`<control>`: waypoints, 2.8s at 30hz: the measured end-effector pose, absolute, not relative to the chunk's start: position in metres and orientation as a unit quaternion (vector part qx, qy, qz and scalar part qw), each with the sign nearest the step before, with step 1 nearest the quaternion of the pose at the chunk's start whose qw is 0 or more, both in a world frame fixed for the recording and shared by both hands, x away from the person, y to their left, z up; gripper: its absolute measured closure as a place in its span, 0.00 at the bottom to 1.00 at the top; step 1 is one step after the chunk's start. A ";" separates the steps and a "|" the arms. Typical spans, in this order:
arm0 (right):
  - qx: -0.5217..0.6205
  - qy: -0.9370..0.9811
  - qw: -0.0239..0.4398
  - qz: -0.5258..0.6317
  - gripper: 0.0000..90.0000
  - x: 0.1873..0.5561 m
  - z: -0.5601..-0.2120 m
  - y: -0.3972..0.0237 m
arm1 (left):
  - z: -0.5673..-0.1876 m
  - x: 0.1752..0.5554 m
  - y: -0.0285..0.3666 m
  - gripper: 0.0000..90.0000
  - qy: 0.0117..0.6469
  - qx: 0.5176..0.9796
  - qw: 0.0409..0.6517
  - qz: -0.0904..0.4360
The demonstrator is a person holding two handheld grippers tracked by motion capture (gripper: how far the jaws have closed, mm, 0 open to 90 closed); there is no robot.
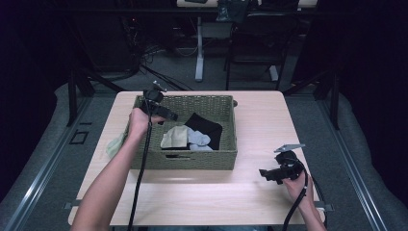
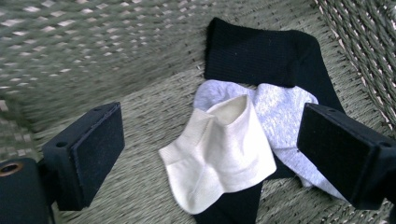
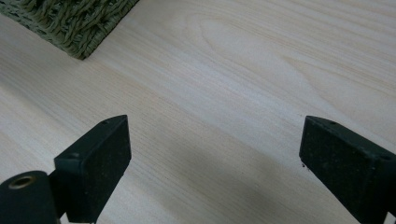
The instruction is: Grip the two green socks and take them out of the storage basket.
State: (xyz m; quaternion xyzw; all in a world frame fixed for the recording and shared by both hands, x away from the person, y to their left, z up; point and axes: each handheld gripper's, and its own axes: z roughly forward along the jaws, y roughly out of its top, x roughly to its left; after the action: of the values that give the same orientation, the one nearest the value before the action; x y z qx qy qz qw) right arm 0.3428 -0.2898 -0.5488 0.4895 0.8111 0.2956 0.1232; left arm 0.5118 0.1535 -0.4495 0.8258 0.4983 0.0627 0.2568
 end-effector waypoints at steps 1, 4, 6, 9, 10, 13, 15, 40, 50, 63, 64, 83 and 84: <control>0.490 0.811 0.123 0.295 0.09 0.343 -0.549 -0.290 | -0.453 0.513 0.151 0.10 0.498 0.826 0.256 0.060; 0.490 0.811 0.123 0.295 0.09 0.343 -0.549 -0.290 | -0.462 0.514 0.143 0.13 0.492 0.832 0.252 0.050; 0.490 0.811 0.123 0.295 0.09 0.343 -0.549 -0.290 | -0.467 0.514 0.139 0.18 0.486 0.837 0.248 0.041; 0.492 0.810 0.123 0.296 0.09 0.343 -0.549 -0.290 | -0.474 0.515 0.134 0.27 0.483 0.841 0.243 0.032; 0.491 0.811 0.123 0.294 0.09 0.343 -0.549 -0.290 | -0.478 0.515 0.132 0.30 0.484 0.843 0.233 0.028; 0.490 0.811 0.122 0.294 0.09 0.343 -0.549 -0.290 | -0.482 0.516 0.131 0.37 0.486 0.843 0.229 0.023; 0.491 0.809 0.123 0.297 0.09 0.343 -0.549 -0.290 | -0.485 0.518 0.131 0.47 0.487 0.845 0.223 0.018; 0.489 0.812 0.125 0.293 0.09 0.343 -0.549 -0.289 | -0.444 0.502 0.147 0.97 0.449 0.865 0.222 0.032; 0.490 0.812 0.124 0.293 0.10 0.343 -0.550 -0.289 | -0.407 0.500 0.164 0.97 0.446 0.866 0.219 0.056; 0.492 0.811 0.126 0.290 0.10 0.342 -0.549 -0.290 | -0.366 0.502 0.179 0.97 0.453 0.860 0.219 0.088; 0.492 0.811 0.126 0.290 0.10 0.342 -0.549 -0.290 | -0.362 0.502 0.181 0.97 0.453 0.859 0.220 0.090; 0.491 0.813 0.125 0.285 0.10 0.342 -0.549 -0.291 | -0.307 0.490 0.240 0.97 0.494 0.824 0.234 0.147; 0.492 0.813 0.125 0.285 0.10 0.342 -0.549 -0.290 | -0.307 0.489 0.245 0.97 0.498 0.821 0.234 0.151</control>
State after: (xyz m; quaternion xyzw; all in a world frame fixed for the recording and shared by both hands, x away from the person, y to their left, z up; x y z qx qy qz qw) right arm 0.3417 -0.2904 -0.5493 0.4915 0.8133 0.2853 0.1247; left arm 0.4889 0.2451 -0.3067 0.8212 0.4981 0.1508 0.2342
